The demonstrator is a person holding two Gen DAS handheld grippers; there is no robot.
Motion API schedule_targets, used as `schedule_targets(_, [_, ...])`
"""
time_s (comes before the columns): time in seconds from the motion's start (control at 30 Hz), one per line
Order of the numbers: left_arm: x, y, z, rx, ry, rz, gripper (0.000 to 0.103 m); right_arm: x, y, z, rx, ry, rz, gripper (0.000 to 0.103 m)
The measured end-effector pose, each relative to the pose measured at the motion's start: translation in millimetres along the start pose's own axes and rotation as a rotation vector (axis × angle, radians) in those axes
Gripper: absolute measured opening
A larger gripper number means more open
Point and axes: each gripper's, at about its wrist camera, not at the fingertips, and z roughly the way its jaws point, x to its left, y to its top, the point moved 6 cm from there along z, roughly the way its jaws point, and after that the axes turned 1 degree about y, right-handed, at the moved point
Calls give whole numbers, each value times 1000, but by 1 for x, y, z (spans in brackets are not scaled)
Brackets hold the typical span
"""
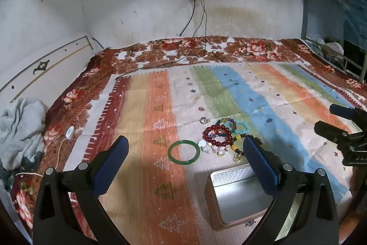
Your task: Organize jewelry
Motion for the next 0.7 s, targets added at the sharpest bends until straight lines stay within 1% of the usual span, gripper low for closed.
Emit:
schedule_targets(0.13, [1, -3, 1, 7, 1, 0, 98, 2, -1, -1, -3, 3, -7, 98])
schedule_targets(0.43, [-2, 1, 1, 7, 21, 43, 98, 4, 0, -1, -2, -4, -8, 98])
schedule_targets(0.7, [0, 2, 1, 1, 23, 30, 98, 4, 0, 1, 4, 25, 3, 98])
